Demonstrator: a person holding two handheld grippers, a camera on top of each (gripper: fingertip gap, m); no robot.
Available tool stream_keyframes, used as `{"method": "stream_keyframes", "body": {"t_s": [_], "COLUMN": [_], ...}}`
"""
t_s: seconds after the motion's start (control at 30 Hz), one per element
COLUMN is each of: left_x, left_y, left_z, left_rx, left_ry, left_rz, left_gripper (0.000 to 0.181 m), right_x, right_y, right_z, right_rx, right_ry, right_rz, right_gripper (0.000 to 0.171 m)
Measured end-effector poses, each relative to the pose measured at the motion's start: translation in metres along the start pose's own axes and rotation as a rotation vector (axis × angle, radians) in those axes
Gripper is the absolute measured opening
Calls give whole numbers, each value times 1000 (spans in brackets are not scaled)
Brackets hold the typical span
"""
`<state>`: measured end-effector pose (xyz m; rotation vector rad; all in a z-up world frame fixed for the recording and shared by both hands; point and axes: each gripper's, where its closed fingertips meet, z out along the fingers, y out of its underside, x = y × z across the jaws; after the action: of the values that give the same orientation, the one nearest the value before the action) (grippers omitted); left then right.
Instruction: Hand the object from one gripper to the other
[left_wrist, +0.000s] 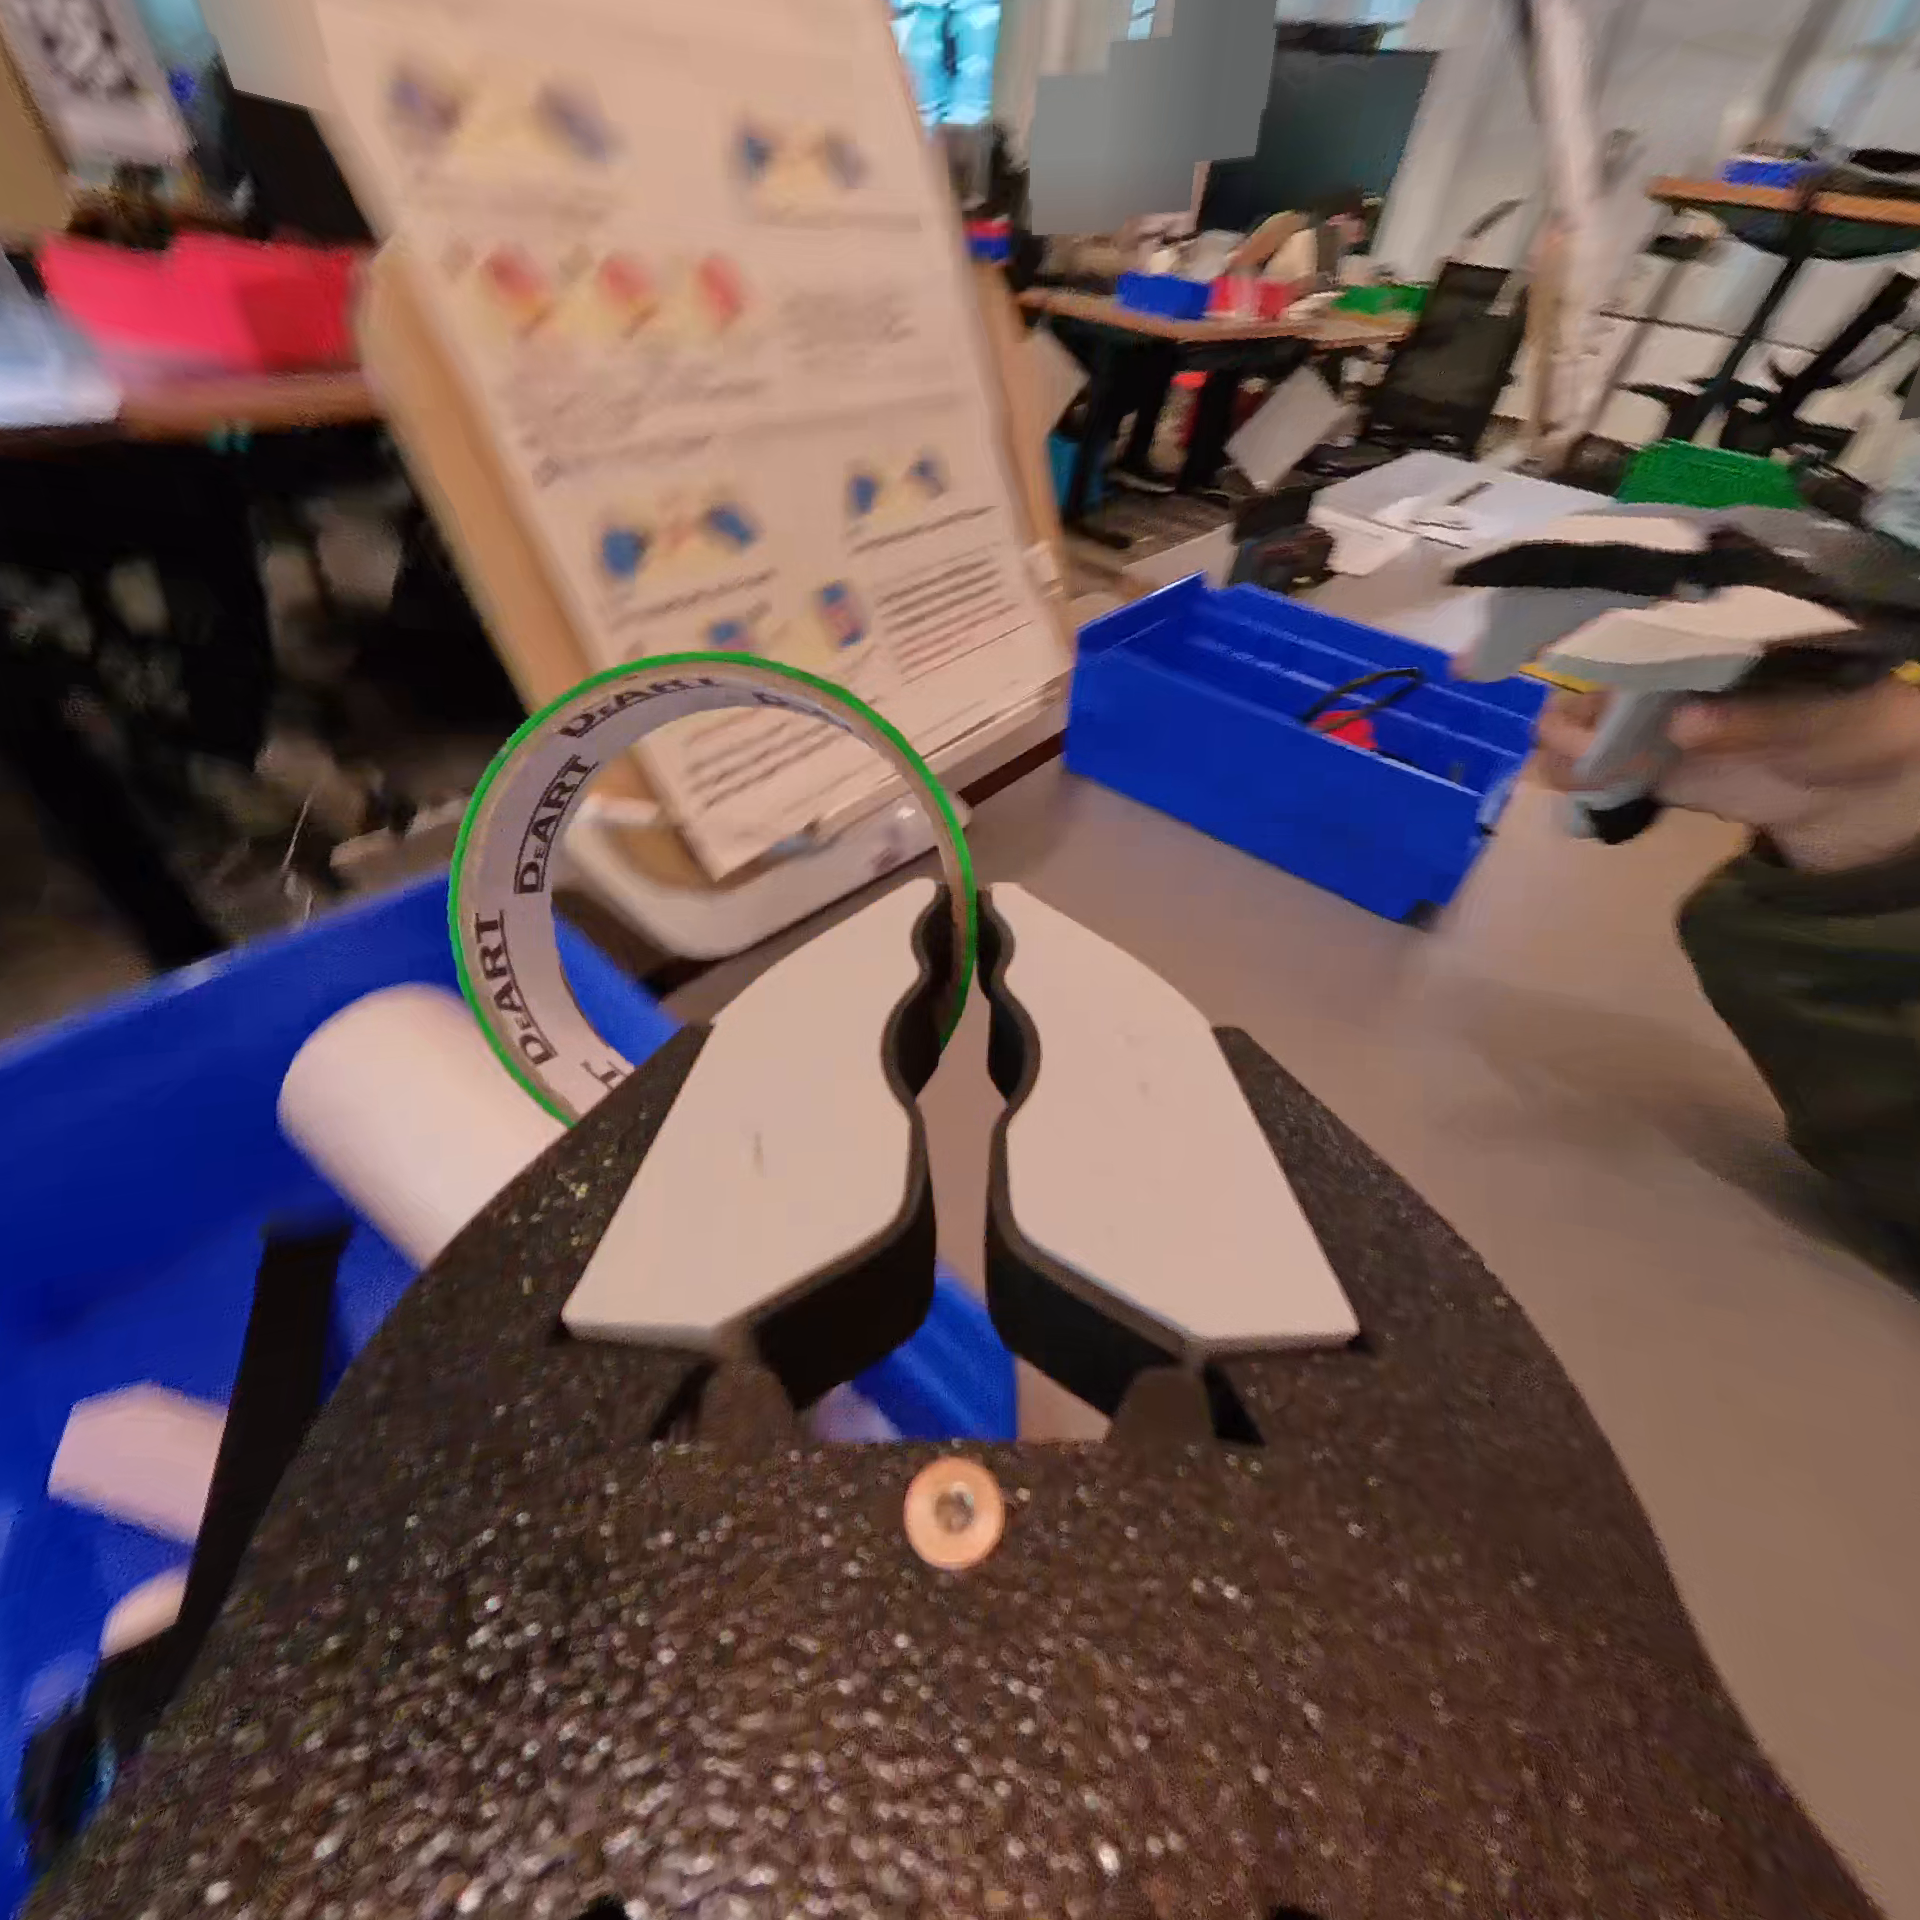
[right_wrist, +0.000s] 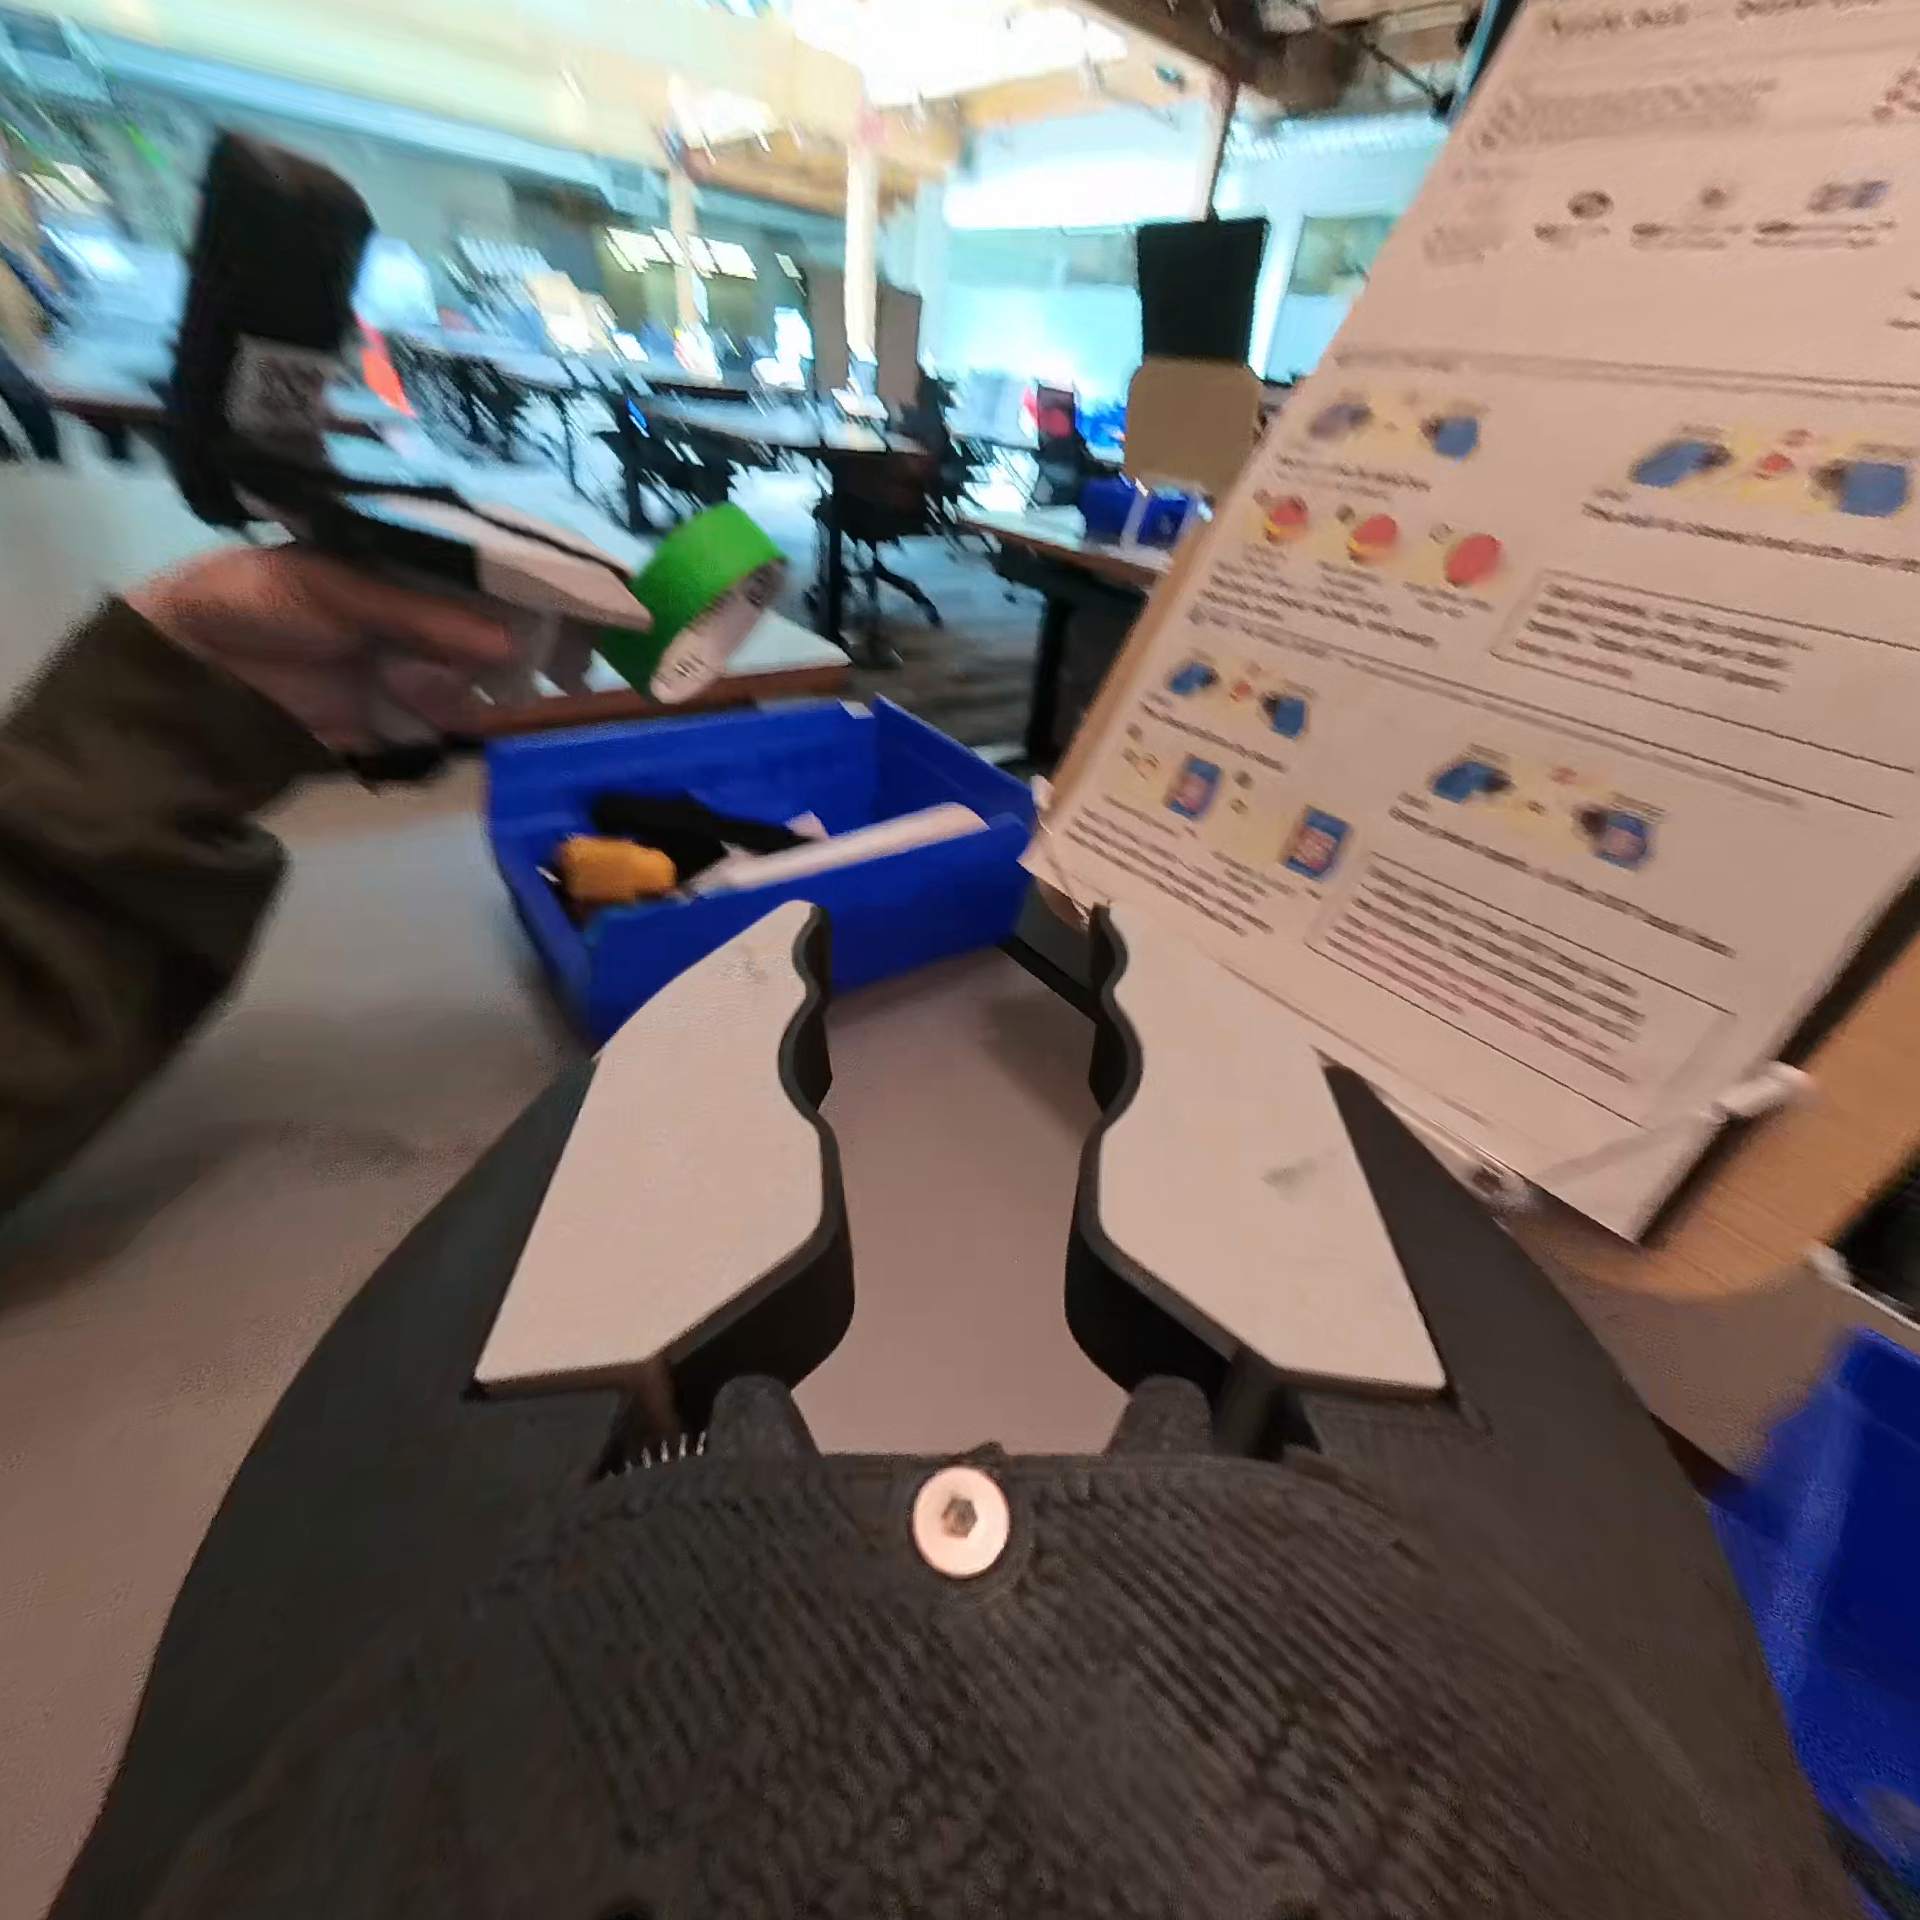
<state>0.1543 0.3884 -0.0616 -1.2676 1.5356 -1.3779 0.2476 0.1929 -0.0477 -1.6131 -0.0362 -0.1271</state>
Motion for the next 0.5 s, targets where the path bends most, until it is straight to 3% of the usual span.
{"method": "stream_keyframes", "body": {"t_s": [0.13,0.27,0.4,0.5], "left_x": [73,139,153,160], "left_y": [-26,-21,-6,5], "left_z": [20,54,84,94], "left_rx": [59,69,-5,-46], "left_ry": [113,153,27,36], "left_rz": [343,807,1109,1188], "left_gripper": [3,3,3,3], "right_x": [-31,-39,-31,-29], "right_y": [-25,-35,-34,-26], "right_z": [11,14,9,7], "right_rx": [152,211,194,150], "right_ry": [-136,-188,-185,-202], "right_rz": [206,384,441,422], "right_gripper": [51,55,54,49]}}
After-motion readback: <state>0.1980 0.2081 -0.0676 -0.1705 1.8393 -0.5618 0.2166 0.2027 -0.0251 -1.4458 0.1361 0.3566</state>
